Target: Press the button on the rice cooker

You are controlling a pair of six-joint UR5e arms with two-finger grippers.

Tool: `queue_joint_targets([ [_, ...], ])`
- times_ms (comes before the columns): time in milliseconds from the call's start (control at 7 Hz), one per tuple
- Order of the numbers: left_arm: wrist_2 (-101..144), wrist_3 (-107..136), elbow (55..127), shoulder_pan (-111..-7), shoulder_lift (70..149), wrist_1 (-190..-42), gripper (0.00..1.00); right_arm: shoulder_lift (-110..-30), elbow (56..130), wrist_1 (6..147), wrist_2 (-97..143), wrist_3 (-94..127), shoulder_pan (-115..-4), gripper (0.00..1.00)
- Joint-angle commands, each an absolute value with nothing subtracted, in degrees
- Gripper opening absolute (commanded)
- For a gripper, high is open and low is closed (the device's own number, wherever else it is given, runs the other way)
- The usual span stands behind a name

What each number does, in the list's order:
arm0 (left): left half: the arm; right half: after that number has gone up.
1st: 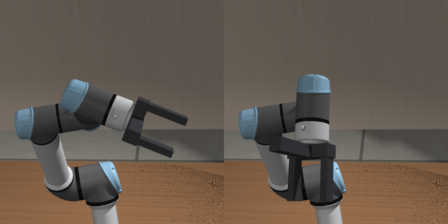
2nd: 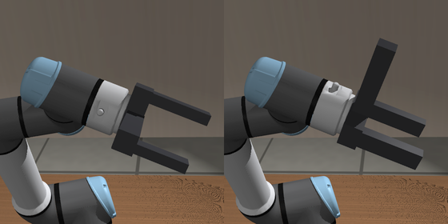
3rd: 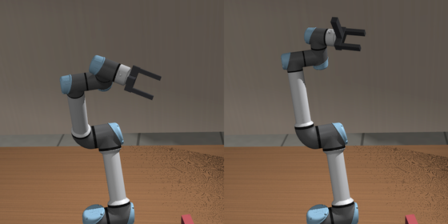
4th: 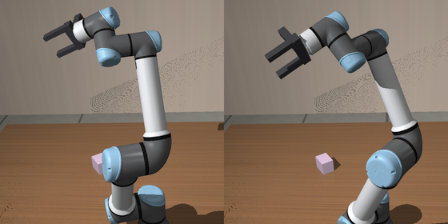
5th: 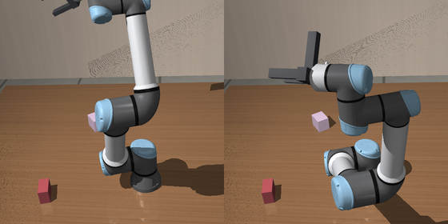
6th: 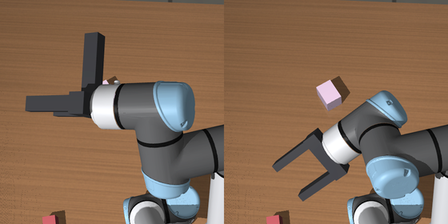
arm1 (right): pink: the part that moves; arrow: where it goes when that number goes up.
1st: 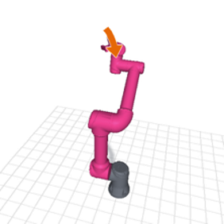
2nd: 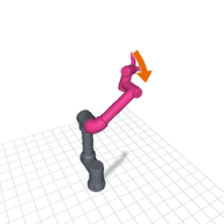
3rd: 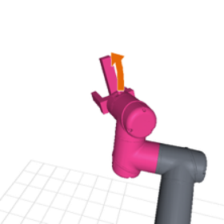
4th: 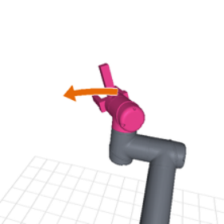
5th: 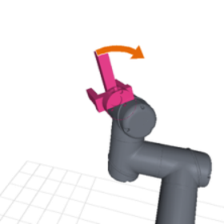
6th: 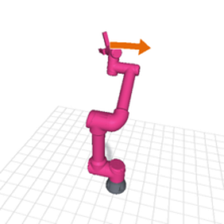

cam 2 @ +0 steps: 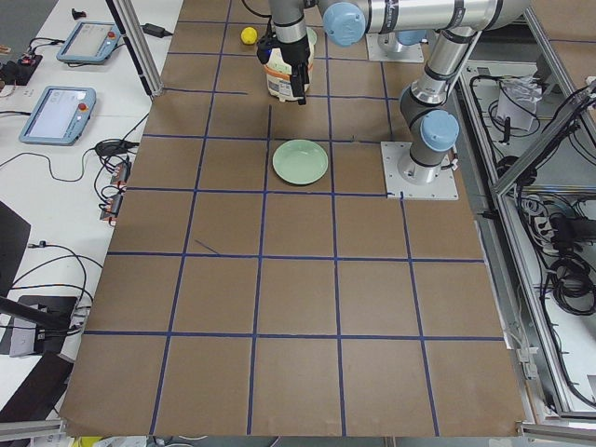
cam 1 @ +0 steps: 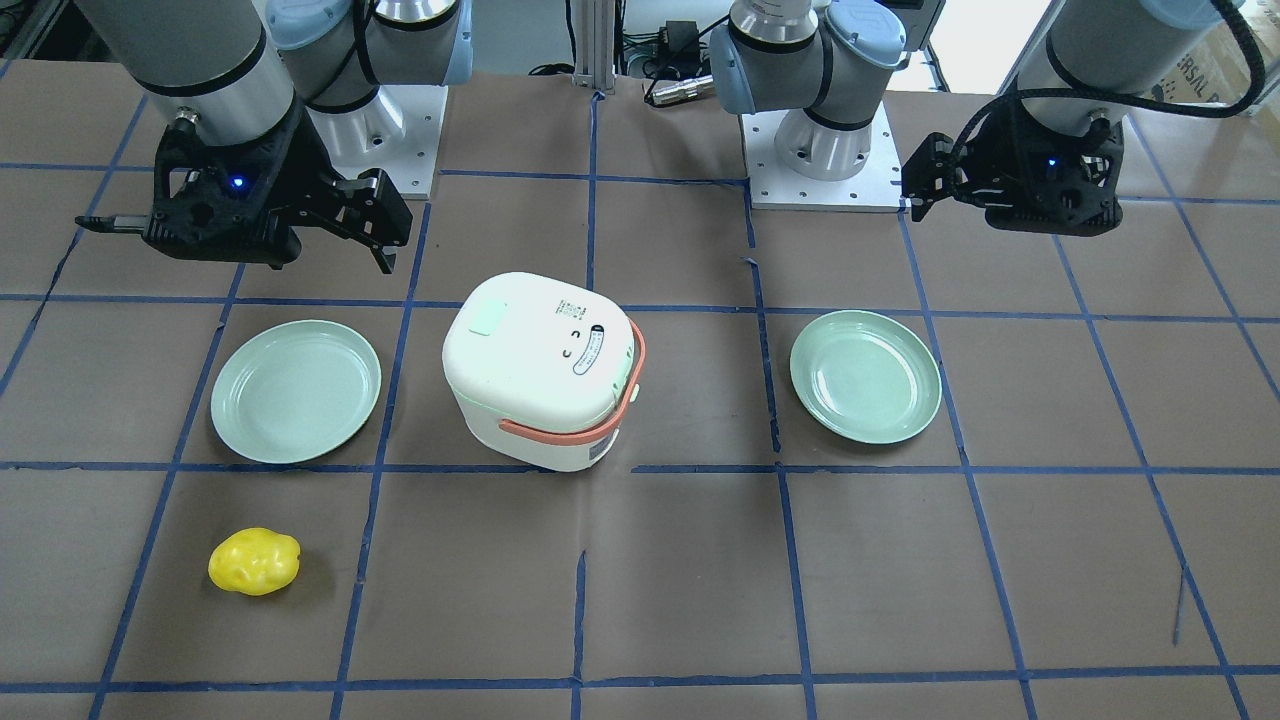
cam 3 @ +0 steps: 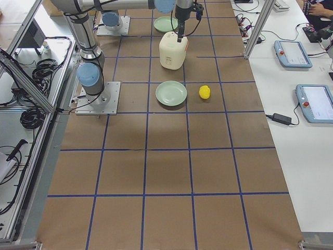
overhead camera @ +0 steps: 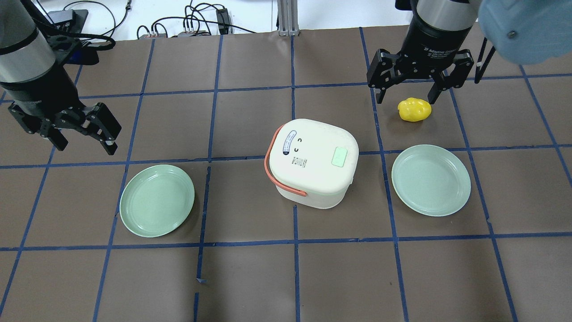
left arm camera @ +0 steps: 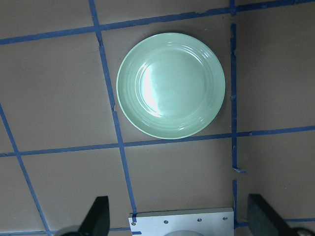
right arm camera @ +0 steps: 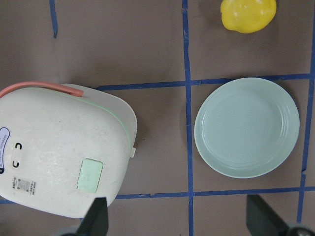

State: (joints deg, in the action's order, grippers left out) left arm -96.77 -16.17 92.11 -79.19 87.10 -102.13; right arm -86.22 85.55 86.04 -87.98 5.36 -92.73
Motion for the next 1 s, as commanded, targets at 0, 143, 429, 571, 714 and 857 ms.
queue_joint_targets([
  [0,-96.77,-16.17,92.11,-79.19,87.1,-102.13,1.0,-86.31,86.74,86.65,-87.98,5.45,-92.9,1.0],
  [143,-96.77,-16.17,92.11,-79.19,87.1,-102.13,1.0,-86.31,86.92,86.92,-87.98,5.45,-92.9,1.0],
  [429,-96.77,-16.17,92.11,-79.19,87.1,-102.13,1.0,-86.92,86.92,86.84,-87.98,5.45,-93.07,1.0],
  [571,-96.77,-16.17,92.11,-79.19,87.1,-102.13,1.0,-86.84,87.01,86.92,-87.72,5.62,-93.25,1.0],
  [714,-96.77,-16.17,92.11,-79.19,87.1,-102.13,1.0,-87.18,87.1,86.84,-87.11,6.67,-93.69,1.0],
  [857,-96.77,-16.17,92.11,-79.19,87.1,-102.13,1.0,-87.36,87.88,86.92,-86.93,9.12,-94.04,0.99],
])
